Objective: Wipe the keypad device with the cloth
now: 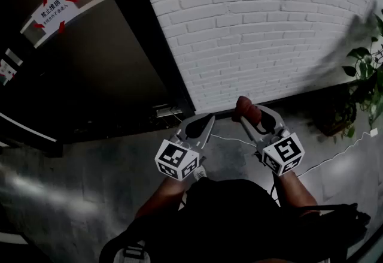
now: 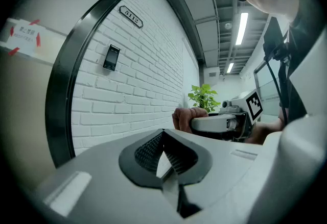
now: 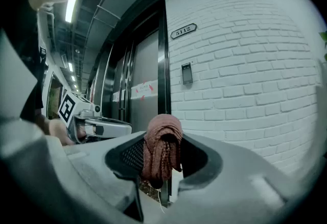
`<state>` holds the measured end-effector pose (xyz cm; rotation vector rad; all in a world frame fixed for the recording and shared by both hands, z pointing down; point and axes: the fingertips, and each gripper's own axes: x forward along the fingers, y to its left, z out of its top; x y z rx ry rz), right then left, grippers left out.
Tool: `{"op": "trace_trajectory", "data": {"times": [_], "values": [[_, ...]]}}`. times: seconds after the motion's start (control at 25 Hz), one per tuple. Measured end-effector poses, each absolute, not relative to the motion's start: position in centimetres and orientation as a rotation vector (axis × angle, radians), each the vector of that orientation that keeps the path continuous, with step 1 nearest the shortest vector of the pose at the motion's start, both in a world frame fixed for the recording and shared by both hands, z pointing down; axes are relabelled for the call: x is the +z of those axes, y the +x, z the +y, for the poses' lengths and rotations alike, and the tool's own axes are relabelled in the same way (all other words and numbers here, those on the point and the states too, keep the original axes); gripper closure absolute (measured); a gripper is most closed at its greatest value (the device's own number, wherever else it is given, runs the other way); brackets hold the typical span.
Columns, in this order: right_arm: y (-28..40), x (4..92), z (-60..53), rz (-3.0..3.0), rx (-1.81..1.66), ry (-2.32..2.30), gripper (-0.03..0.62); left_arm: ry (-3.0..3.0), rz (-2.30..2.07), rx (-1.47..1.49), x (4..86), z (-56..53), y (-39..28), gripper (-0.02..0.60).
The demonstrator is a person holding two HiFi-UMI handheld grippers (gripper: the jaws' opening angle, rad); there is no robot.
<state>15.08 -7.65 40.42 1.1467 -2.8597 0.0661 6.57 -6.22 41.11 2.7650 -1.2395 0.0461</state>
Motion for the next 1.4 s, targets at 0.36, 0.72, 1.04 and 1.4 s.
{"op": "trace_trajectory", "data": {"times": [0.36,0.72,1.04,1.4], "values": [[14.1,40.5,-8.5,-2.857,0.070,1.151,0.448,2.757,-1.231,0.043,41.4,-7.0,5.7,0.566],[11.1,40.6,-12.1,-2.837,0.084,1.195,0.448,2.769,-1.178,0.060,42.1,-10.0,3.0,0.566],[5.5,39.0,-16.8,-2.834,0.014,1.261,0.448,2.825,-1.096,0.080,41.7,-14.8,-2.0,0.565],[1.3,33.5,-22.0,-2.835,-0.107,1.334,0.448,2.847,-1.023,0.089,41.7,-17.0,-7.7,0.566]]}}
